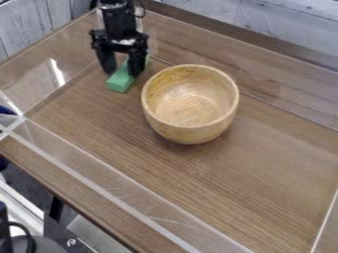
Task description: Remove the green block from inside the brown bowl and put it on the table
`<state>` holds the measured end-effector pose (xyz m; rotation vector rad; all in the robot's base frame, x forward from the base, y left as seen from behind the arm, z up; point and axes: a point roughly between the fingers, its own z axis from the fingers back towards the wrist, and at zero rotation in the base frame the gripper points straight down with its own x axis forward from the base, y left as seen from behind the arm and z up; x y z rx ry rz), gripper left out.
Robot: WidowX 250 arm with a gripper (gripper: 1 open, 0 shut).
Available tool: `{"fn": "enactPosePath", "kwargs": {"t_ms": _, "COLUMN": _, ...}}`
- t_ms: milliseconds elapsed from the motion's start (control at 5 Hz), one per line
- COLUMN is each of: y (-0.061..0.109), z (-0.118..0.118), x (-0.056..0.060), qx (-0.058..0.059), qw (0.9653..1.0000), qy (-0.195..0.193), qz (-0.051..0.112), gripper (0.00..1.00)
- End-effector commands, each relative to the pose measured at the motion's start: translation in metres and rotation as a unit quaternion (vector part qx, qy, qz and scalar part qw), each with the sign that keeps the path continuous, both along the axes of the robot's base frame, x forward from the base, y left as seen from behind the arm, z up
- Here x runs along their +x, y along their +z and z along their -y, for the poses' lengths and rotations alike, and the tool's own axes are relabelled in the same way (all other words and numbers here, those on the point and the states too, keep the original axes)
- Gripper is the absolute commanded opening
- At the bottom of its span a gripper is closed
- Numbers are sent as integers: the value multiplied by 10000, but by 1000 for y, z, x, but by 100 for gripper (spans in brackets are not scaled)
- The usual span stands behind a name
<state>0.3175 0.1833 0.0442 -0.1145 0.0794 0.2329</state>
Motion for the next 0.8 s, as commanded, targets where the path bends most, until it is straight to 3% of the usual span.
{"fn": "enactPosePath", "kwargs": {"t_ms": 0, "y": 64, "z": -12, "x": 6, "qx": 251, "qw": 9970, "qy": 77, "qz": 722, "gripper": 100}}
{"fn": "enactPosePath", "kwargs": {"t_ms": 200, "y": 94, "z": -19, "x": 1, "qx": 286, "qw": 9950, "qy": 131, "qz": 953, "gripper": 100}}
{"fn": "enactPosePath", "kwargs": {"t_ms": 400, "y": 108, "z": -21, "x": -2, "qx": 278, "qw": 9935, "qy": 119, "qz": 1102, "gripper": 100}}
{"fn": "enactPosePath", "kwargs": {"t_ms": 600, "y": 100, "z": -23, "x": 4, "qx": 290, "qw": 9941, "qy": 150, "qz": 1030, "gripper": 100}}
